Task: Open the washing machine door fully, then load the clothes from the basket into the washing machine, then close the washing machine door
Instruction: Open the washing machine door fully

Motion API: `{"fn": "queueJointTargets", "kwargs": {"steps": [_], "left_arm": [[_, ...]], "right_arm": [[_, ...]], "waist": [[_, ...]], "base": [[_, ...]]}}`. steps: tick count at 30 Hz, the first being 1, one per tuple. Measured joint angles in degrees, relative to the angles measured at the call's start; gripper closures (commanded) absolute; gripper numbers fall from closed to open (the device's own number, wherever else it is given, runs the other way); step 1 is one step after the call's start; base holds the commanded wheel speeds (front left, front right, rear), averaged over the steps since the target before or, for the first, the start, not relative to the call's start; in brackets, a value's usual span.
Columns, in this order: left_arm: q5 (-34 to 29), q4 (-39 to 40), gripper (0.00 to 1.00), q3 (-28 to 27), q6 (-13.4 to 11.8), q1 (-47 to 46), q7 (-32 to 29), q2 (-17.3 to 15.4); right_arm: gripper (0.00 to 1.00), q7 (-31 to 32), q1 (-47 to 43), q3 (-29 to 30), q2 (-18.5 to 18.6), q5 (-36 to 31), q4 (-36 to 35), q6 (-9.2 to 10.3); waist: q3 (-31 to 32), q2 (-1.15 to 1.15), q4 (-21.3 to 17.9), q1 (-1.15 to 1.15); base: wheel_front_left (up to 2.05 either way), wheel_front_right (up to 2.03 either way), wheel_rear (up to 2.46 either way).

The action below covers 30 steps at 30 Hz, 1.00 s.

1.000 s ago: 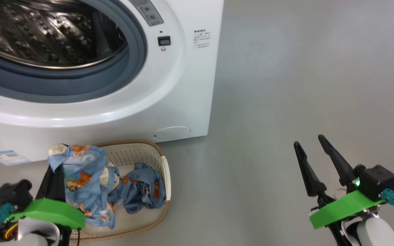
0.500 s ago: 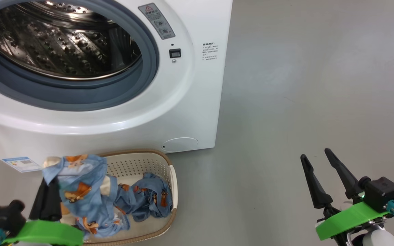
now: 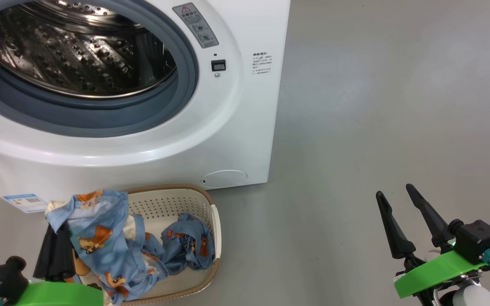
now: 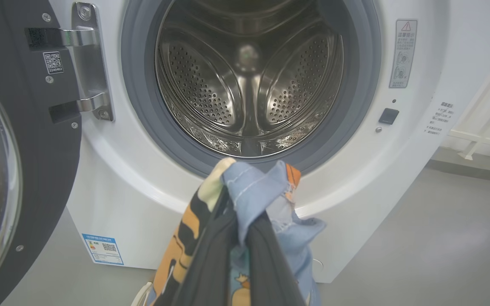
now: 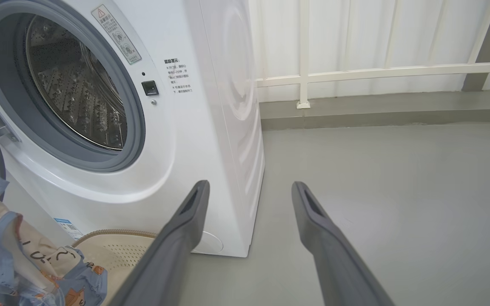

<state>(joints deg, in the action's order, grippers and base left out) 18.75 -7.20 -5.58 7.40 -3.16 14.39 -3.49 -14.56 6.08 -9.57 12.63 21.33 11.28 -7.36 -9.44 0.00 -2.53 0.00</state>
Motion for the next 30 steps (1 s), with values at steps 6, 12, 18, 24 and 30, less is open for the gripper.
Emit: {"fn": "queueJointTargets", "kwargs": {"steps": [6,12,18,24,30], "left_arm": [[-0.4,0.8,1.00,0.0,0.0,0.0,0.0,0.4],[-0.4,1.4,1.00,0.0,0.0,-0.6,0.0,0.4],[-1.0,1.6,1.00,0.0,0.0,-3.9,0.0,0.4],[-3.2,1.6,1.00,-0.3,0.0,-10.5,0.0,0.2],[-4.0,-1.1,1.00,-0.6,0.0,-19.9,0.3,-0.8]], "right_arm": [[0.00,0.0,0.0,0.1,0.0,0.0,-0.5,0.00],[0.00,0.0,0.2,0.0,-0.3,0.0,-0.8,0.00],[0.00,0.0,1.0,-0.1,-0.5,0.0,-1.0,0.00],[0.00,0.0,2.9,-0.1,-0.7,0.0,-1.2,0.00],[0.00,0.0,4.2,-0.3,-1.3,0.0,-1.2,0.00]], "waist": [[-0.8,0.00,-0.1,0.00],[-2.7,0.00,-0.4,0.00],[-5.0,0.00,-0.8,0.00],[-6.8,0.00,-1.2,0.00],[-8.3,0.00,-1.8,0.00]], "base": [[0.00,0.00,0.00],[0.00,0.00,0.00],[0.00,0.00,0.00],[0.00,0.00,0.00],[0.00,0.00,0.00]]}}
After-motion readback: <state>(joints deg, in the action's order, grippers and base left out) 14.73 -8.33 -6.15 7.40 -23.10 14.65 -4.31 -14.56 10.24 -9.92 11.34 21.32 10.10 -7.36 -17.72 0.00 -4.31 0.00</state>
